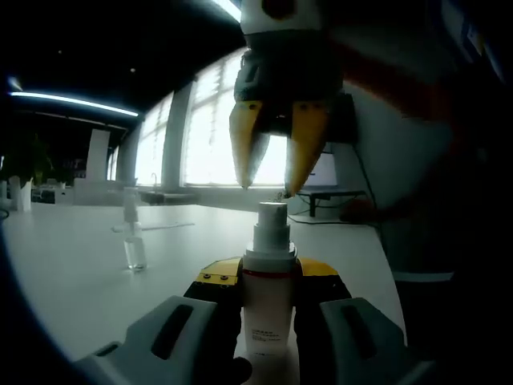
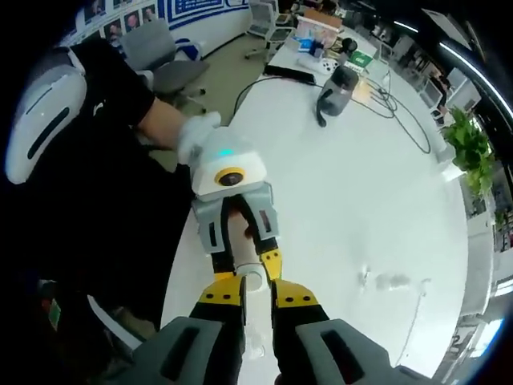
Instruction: Clamp pump bottle remove cover press pump head put on cover
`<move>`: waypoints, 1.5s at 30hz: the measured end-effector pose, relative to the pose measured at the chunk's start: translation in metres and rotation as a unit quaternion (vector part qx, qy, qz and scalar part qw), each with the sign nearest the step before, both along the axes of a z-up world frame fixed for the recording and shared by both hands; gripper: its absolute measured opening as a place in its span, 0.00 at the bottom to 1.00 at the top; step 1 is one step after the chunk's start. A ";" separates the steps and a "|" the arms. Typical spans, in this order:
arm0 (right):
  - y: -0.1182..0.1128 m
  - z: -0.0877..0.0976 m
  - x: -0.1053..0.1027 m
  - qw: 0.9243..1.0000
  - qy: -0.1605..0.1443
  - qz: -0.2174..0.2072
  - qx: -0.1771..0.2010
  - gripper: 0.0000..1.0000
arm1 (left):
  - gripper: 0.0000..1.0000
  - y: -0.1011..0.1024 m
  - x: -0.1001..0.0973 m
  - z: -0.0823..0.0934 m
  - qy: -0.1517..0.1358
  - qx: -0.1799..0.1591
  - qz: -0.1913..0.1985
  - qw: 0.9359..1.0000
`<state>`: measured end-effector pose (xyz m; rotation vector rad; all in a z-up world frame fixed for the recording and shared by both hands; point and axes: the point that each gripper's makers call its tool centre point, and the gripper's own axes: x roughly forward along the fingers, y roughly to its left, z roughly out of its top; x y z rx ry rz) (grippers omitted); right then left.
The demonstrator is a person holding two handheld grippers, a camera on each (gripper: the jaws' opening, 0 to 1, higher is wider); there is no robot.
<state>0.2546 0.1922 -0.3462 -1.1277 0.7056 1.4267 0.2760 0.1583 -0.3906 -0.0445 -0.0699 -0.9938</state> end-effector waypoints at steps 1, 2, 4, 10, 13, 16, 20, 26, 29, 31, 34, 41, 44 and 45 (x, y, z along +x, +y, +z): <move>0.001 0.001 0.001 1.000 -0.002 -0.005 0.007 0.08 | 0.15 0.000 0.000 0.000 0.000 0.000 0.000 1.000; 0.003 0.003 0.002 1.000 -0.003 -0.014 0.020 0.08 | 0.15 0.000 0.000 0.000 0.000 0.000 0.000 1.000; 0.006 0.008 0.005 0.998 -0.006 -0.027 0.051 0.08 | 0.15 0.000 0.000 0.000 0.000 0.000 0.001 1.000; 0.000 0.017 0.009 0.992 -0.005 -0.066 0.107 0.09 | 0.15 0.000 -0.001 0.000 0.000 0.000 0.000 1.000; -0.003 0.022 0.016 0.984 -0.018 -0.102 0.147 0.08 | 0.15 0.000 -0.001 0.001 0.001 0.000 0.000 1.000; -0.009 0.024 0.022 0.973 -0.027 -0.135 0.183 0.08 | 0.15 -0.001 -0.002 0.001 0.001 0.000 0.000 1.000; -0.013 0.029 0.030 0.953 -0.036 -0.180 0.243 0.09 | 0.15 0.000 -0.001 0.001 0.001 0.000 0.002 1.000; -0.023 0.038 0.039 0.925 -0.054 -0.216 0.308 0.09 | 0.15 0.000 0.000 0.000 0.002 -0.001 0.003 1.000; -0.027 0.035 0.038 0.919 -0.067 -0.228 0.316 0.09 | 0.15 0.001 0.001 0.000 0.003 -0.002 0.002 1.000; -0.029 0.034 0.039 0.912 -0.086 -0.233 0.328 0.09 | 0.15 0.002 0.001 0.000 0.004 -0.003 0.002 1.000; -0.032 0.037 0.038 0.890 -0.093 -0.259 0.364 0.10 | 0.15 0.001 0.000 0.000 0.003 -0.002 0.003 1.000; -0.050 0.045 0.038 0.833 -0.118 -0.320 0.437 0.13 | 0.15 0.001 0.000 0.000 0.004 -0.003 0.003 1.000; -0.060 0.043 0.037 0.809 -0.143 -0.342 0.456 0.15 | 0.15 0.001 0.001 0.000 0.003 -0.002 0.003 1.000; -0.061 0.040 0.035 0.805 -0.142 -0.346 0.460 0.16 | 0.15 0.002 0.001 0.000 0.004 -0.002 0.003 1.000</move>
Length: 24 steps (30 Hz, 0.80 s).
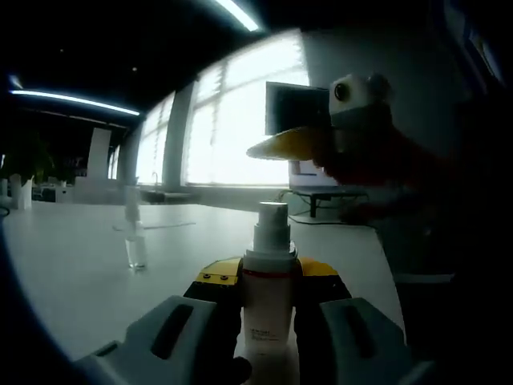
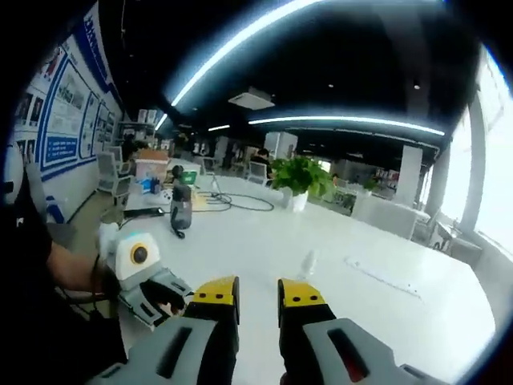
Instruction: Clamp pump bottle remove cover press pump head put on cover
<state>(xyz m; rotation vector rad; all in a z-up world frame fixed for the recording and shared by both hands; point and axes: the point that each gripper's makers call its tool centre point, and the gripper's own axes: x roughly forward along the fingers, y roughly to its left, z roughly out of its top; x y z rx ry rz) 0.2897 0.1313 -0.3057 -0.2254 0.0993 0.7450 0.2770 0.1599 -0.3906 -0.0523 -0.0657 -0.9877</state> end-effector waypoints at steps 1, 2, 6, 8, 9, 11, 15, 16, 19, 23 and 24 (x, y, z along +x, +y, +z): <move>-0.002 -0.003 -0.002 1.000 0.002 -0.006 0.006 0.17 | 0.15 0.000 0.000 0.000 0.000 0.000 0.000 1.000; -0.005 -0.004 -0.003 1.000 -0.006 -0.019 0.010 0.18 | 0.15 0.000 0.000 0.000 0.001 -0.001 -0.001 1.000; -0.024 -0.006 0.000 0.996 -0.018 -0.069 0.048 0.18 | 0.15 -0.001 0.000 0.000 0.003 -0.003 -0.002 1.000; -0.034 -0.012 0.003 0.994 -0.012 -0.088 0.063 0.18 | 0.15 -0.001 0.000 0.000 0.003 -0.003 -0.003 1.000; -0.040 -0.015 0.004 0.993 -0.008 -0.099 0.069 0.18 | 0.15 -0.001 0.000 0.000 0.003 -0.002 -0.004 1.000; -0.049 -0.019 0.005 0.990 -0.004 -0.113 0.083 0.18 | 0.15 -0.001 0.000 0.000 0.003 -0.002 -0.004 1.000; -0.062 -0.031 0.003 0.988 -0.001 -0.130 0.080 0.19 | 0.15 0.000 0.001 0.000 0.003 -0.003 -0.003 1.000; -0.064 -0.032 0.004 0.988 0.000 -0.133 0.081 0.20 | 0.15 0.000 0.001 0.000 0.003 -0.003 -0.002 1.000; -0.067 -0.037 0.005 0.986 0.003 -0.143 0.088 0.21 | 0.15 0.000 0.001 0.000 0.004 -0.003 0.000 1.000; -0.064 -0.045 0.004 0.984 -0.003 -0.156 0.083 0.21 | 0.15 0.001 0.001 0.000 0.000 -0.001 0.002 1.000; -0.063 -0.047 0.003 0.985 -0.005 -0.156 0.080 0.21 | 0.15 0.001 0.001 0.000 0.000 0.000 0.003 1.000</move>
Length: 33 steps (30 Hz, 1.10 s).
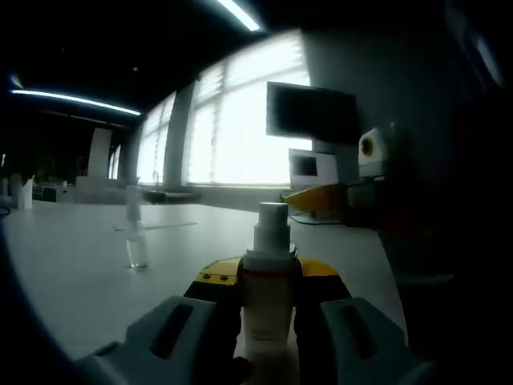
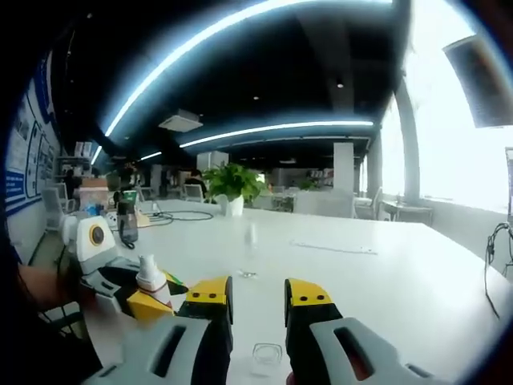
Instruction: Clamp pump bottle remove cover press pump head put on cover
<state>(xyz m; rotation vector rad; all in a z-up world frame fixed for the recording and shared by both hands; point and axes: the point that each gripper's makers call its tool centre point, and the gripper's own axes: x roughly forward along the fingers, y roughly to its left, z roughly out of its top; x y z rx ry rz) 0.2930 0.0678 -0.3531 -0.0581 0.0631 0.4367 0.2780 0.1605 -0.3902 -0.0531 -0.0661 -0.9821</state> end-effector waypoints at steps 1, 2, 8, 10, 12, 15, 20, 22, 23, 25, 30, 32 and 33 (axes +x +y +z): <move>-0.003 -0.003 -0.002 1.000 0.000 -0.004 -0.004 0.21 | 0.15 0.000 0.000 0.000 0.000 0.000 0.001 1.000; -0.003 -0.006 -0.004 1.000 -0.001 -0.003 -0.009 0.21 | 0.15 0.000 0.000 0.000 0.000 0.000 0.001 1.000; -0.016 -0.022 -0.009 1.000 0.013 -0.024 -0.003 0.21 | 0.15 0.000 0.001 0.001 0.004 -0.003 0.001 1.000; -0.013 -0.025 -0.009 0.999 0.015 -0.028 -0.002 0.21 | 0.15 0.000 0.001 0.001 0.003 -0.003 0.002 1.000; -0.014 -0.028 -0.009 0.999 0.014 -0.034 -0.002 0.21 | 0.15 0.001 0.002 0.001 0.006 -0.005 0.002 1.000; -0.013 -0.035 -0.011 0.999 0.015 -0.038 -0.003 0.21 | 0.15 0.001 0.001 0.001 0.003 -0.002 0.002 1.000; -0.010 -0.050 -0.008 0.999 0.022 -0.038 -0.009 0.21 | 0.15 0.002 0.001 0.001 0.000 0.000 0.009 1.000; -0.015 -0.054 -0.009 0.999 0.020 -0.045 -0.006 0.21 | 0.15 0.003 0.004 0.001 0.004 -0.004 0.012 1.000; -0.019 -0.057 -0.010 0.999 0.018 -0.049 -0.002 0.21 | 0.15 0.004 0.004 0.000 0.006 -0.005 0.012 1.000; -0.022 -0.065 -0.011 0.999 0.022 -0.048 0.003 0.20 | 0.15 0.004 0.006 0.000 0.010 -0.008 0.013 1.000; -0.015 -0.066 -0.012 0.999 0.029 -0.029 0.004 0.21 | 0.15 0.002 0.004 0.000 0.006 -0.005 0.012 1.000; -0.015 -0.069 -0.011 0.999 0.024 -0.029 -0.021 0.21 | 0.15 0.002 0.003 0.000 0.003 -0.003 0.013 1.000; -0.015 -0.071 -0.010 0.999 0.027 -0.028 -0.022 0.21 | 0.15 0.002 0.004 0.000 0.003 -0.003 0.013 1.000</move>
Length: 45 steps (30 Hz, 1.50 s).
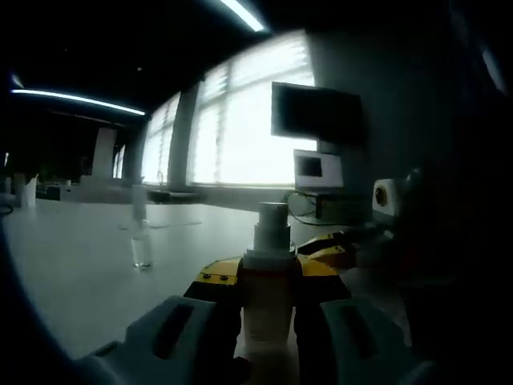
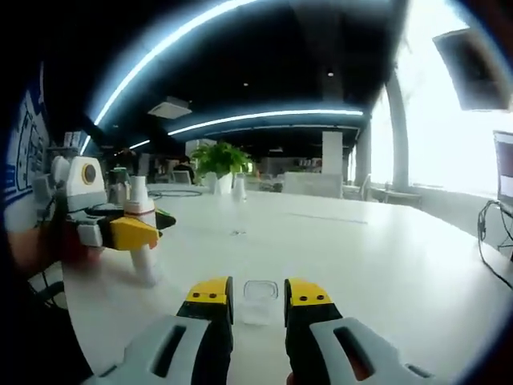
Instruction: Clamp pump bottle remove cover press pump head put on cover
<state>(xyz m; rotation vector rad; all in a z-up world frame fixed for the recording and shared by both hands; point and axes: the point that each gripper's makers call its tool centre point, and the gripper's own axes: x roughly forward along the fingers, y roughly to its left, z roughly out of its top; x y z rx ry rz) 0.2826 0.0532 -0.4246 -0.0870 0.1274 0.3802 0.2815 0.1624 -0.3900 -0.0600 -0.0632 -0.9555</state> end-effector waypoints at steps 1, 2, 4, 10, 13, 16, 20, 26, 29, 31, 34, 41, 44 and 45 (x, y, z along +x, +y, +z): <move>0.000 -0.001 0.000 1.000 0.001 0.000 -0.003 0.20 | 0.15 0.000 0.000 0.000 0.001 -0.001 0.000 1.000; -0.001 -0.002 0.002 1.000 0.001 0.001 -0.006 0.20 | 0.15 0.000 0.000 0.000 0.002 -0.001 0.000 1.000; -0.005 -0.004 0.004 1.000 0.006 -0.003 -0.009 0.19 | 0.15 0.001 0.001 0.000 0.001 0.000 0.003 1.000; -0.002 -0.009 0.004 1.000 0.020 -0.003 -0.013 0.18 | 0.15 0.002 0.002 0.000 -0.001 0.001 0.006 1.000; -0.002 -0.012 0.004 1.000 0.022 -0.004 -0.020 0.17 | 0.15 0.003 0.003 0.000 -0.002 0.002 0.008 1.000; -0.002 -0.013 0.005 0.999 0.017 -0.005 -0.032 0.15 | 0.15 0.003 0.003 0.000 -0.002 0.002 0.010 1.000; 0.000 -0.013 0.004 0.999 0.017 -0.002 -0.041 0.14 | 0.15 0.003 0.003 0.000 -0.002 0.002 0.010 1.000; 0.004 -0.012 0.003 0.999 0.016 0.006 -0.038 0.13 | 0.15 0.004 0.004 0.000 -0.002 0.001 0.009 1.000; 0.005 -0.012 0.004 0.999 0.011 0.007 -0.043 0.13 | 0.15 0.004 0.004 0.000 -0.002 0.001 0.010 1.000; 0.004 -0.012 0.004 0.999 0.009 0.006 -0.045 0.13 | 0.15 0.004 0.004 0.000 -0.002 0.002 0.010 1.000; 0.004 -0.011 0.003 0.999 0.013 0.009 -0.035 0.13 | 0.15 0.003 0.003 0.000 -0.003 0.002 0.010 1.000; 0.013 -0.006 0.001 0.999 0.020 0.025 -0.006 0.13 | 0.15 0.003 0.003 0.000 -0.002 0.002 0.010 1.000; 0.014 0.005 0.000 0.999 0.012 0.028 -0.012 0.13 | 0.15 0.003 0.003 0.000 -0.002 0.003 0.011 1.000; 0.013 0.010 0.000 1.000 0.009 0.028 -0.011 0.13 | 0.15 0.003 0.003 0.000 -0.002 0.002 0.010 1.000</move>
